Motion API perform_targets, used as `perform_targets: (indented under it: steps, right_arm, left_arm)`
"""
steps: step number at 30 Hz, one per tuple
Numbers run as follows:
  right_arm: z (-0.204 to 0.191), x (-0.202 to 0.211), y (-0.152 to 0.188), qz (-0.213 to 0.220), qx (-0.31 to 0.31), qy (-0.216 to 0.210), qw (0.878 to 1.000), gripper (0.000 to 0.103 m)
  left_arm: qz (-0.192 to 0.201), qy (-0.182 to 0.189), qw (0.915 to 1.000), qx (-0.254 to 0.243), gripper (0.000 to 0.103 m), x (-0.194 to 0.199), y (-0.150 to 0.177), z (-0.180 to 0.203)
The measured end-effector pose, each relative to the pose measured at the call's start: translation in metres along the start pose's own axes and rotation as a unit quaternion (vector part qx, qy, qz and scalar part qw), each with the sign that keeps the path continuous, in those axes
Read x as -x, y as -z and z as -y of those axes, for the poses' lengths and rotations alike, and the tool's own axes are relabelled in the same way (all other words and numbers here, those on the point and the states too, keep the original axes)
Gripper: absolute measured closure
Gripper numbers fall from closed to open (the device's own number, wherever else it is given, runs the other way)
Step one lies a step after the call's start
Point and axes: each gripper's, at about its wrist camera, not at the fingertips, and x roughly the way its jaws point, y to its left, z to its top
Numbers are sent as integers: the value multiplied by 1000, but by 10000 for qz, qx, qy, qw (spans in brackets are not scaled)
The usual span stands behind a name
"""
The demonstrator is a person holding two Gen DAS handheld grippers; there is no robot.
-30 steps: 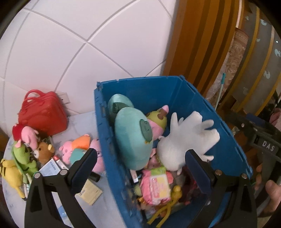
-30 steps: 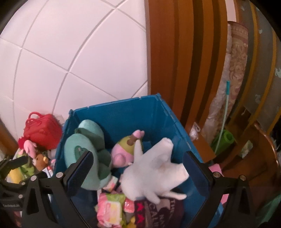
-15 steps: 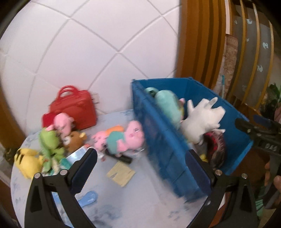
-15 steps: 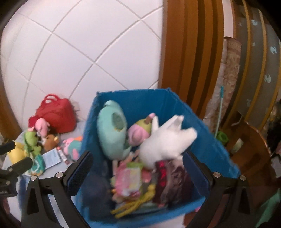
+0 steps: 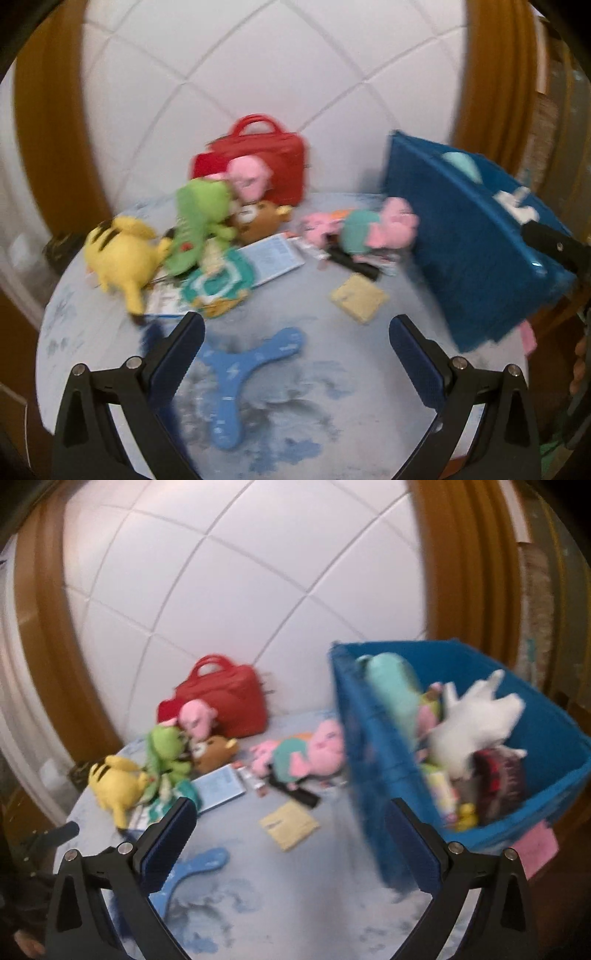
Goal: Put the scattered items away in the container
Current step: 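Open both tools and withdraw them back over the table, then reach both tools to the yellow Pikachu plush from either side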
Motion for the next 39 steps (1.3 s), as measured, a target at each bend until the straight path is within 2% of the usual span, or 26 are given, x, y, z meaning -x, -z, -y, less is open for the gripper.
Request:
perform_targets:
  steps: [5, 11, 16, 20, 25, 28, 31, 37, 39]
  right_arm:
    - [-37, -67, 5, -411, 96, -555, 9976, 0]
    - [-76, -142, 5, -823, 70, -1211, 9892, 0]
    - [-132, -190, 10, -1292, 224, -1470, 9804, 0]
    - [-183, -208, 11, -1308, 342, -1466, 9799, 0]
    - [-251, -218, 24, -1249, 290, -1173, 9848, 0]
    - [-293, -224, 40, -1299, -74, -964, 9868, 0]
    - [-330, -237, 53, -1554, -266, -872, 9836, 0]
    - [-371, -259, 68, -1804, -346, -685, 9806, 0]
    - [-381, -270, 68, -1834, -302, -696, 9801, 0]
  left_arm:
    - [-284, -523, 9976, 361, 1, -26, 3, -55]
    - [-550, -1092, 9885, 884, 1, -47, 16, -130]
    - [-668, -1162, 9825, 1292, 2, -54, 24, -202]
    - [-623, -952, 9854, 1268, 2, -60, 24, -256]
    - [-630, -609, 9929, 801, 2, -72, 25, -330]
    - [-776, -591, 9939, 523, 2, -80, 26, -376]
    - [-892, -511, 9940, 373, 2, -87, 22, -420]
    - [-980, -562, 9934, 209, 2, -112, 15, -468]
    - [-1050, -698, 9918, 204, 2, -124, 13, -482]
